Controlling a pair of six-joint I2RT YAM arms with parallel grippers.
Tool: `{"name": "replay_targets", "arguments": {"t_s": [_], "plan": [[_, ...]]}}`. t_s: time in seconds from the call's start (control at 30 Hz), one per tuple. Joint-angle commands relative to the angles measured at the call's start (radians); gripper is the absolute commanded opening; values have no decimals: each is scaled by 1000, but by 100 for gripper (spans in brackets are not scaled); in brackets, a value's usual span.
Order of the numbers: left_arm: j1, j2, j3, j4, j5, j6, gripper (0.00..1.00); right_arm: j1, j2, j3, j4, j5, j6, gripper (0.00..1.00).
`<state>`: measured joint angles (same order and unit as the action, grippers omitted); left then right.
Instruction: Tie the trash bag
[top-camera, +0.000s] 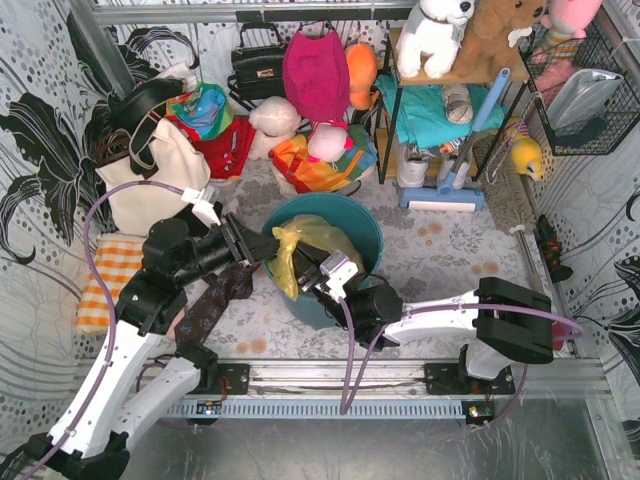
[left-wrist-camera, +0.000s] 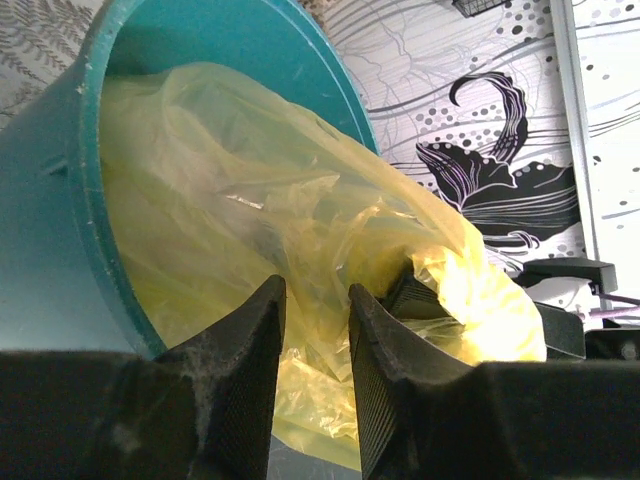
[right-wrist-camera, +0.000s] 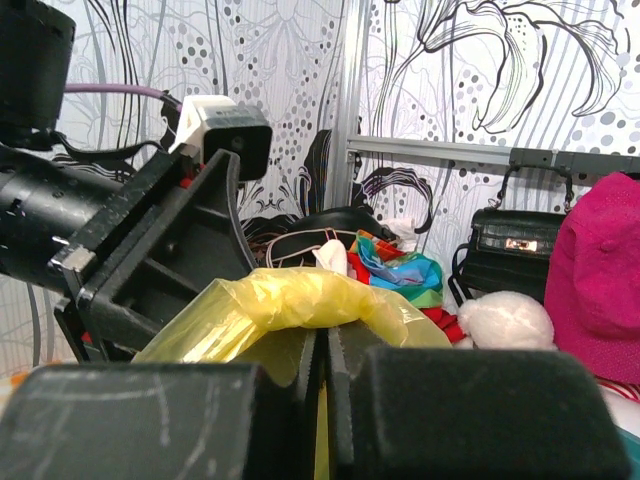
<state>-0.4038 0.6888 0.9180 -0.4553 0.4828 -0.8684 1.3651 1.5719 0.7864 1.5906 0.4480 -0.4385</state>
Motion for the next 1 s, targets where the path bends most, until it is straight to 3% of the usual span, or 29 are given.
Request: {"name": "replay_targets", "arguments": {"t_s": [0.0,0.4,0.67,0.97], "plan": [[0,-7,-35,139,76,-43,40,5,14,34,108,-17,-9,3],[1,0,-64,96,170,31,47,3,26,35,108,-8,-10,3],[0,67,173,-226,-37,242,58,3,19,28,108,-8,-10,3],[1,115,408,-407,-248,319,59,3,19,31,110,-14,-8,3]]}}
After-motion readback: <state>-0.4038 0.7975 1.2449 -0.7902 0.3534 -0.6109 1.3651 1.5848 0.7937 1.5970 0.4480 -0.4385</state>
